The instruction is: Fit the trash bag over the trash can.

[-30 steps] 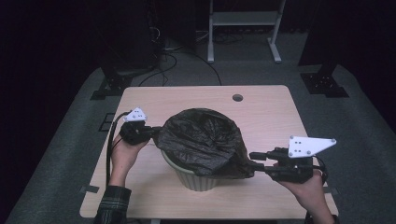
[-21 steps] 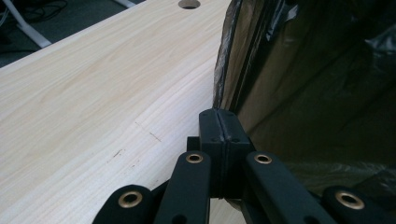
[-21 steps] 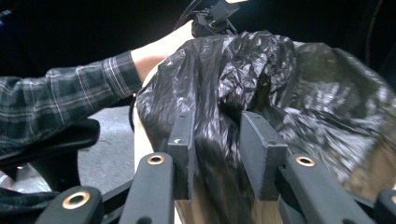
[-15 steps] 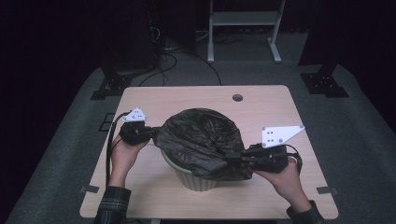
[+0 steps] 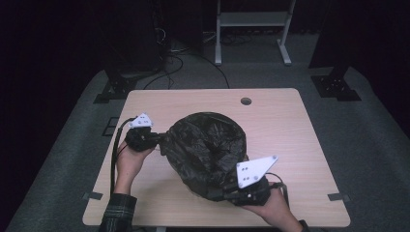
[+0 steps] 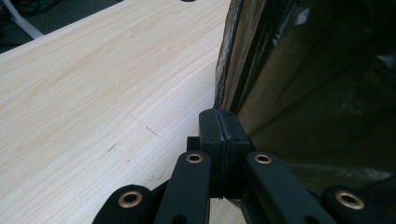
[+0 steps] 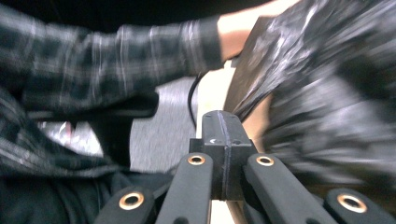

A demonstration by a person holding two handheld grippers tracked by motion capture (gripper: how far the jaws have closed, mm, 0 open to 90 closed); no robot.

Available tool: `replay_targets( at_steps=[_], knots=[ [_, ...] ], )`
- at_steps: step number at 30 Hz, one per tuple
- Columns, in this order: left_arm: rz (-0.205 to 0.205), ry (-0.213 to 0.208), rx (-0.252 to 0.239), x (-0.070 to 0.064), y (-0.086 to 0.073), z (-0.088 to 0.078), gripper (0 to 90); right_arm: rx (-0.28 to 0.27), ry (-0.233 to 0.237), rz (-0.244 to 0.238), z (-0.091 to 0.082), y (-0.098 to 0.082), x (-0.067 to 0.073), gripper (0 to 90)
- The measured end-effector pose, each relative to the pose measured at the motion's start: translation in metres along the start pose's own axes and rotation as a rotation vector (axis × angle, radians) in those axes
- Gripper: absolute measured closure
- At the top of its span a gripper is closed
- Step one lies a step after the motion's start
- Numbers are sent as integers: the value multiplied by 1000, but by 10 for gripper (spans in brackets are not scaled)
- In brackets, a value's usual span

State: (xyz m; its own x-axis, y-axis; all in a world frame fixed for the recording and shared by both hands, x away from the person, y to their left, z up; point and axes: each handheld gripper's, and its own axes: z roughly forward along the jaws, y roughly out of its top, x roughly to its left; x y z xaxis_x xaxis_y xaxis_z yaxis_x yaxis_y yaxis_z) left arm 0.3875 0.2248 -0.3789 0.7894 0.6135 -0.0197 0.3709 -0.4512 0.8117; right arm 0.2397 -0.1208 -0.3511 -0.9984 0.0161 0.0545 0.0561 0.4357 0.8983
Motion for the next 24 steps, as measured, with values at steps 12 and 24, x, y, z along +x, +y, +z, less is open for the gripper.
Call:
replay_targets(
  at_steps=[12, 24],
  knots=[
    [-27, 47, 87, 14, -12, 13, 898, 199, 6, 28, 53, -47, 0, 900],
    [-27, 40, 95, 14, -14, 20, 898, -13, -72, -16, -14, -11, 15, 731]
  ],
)
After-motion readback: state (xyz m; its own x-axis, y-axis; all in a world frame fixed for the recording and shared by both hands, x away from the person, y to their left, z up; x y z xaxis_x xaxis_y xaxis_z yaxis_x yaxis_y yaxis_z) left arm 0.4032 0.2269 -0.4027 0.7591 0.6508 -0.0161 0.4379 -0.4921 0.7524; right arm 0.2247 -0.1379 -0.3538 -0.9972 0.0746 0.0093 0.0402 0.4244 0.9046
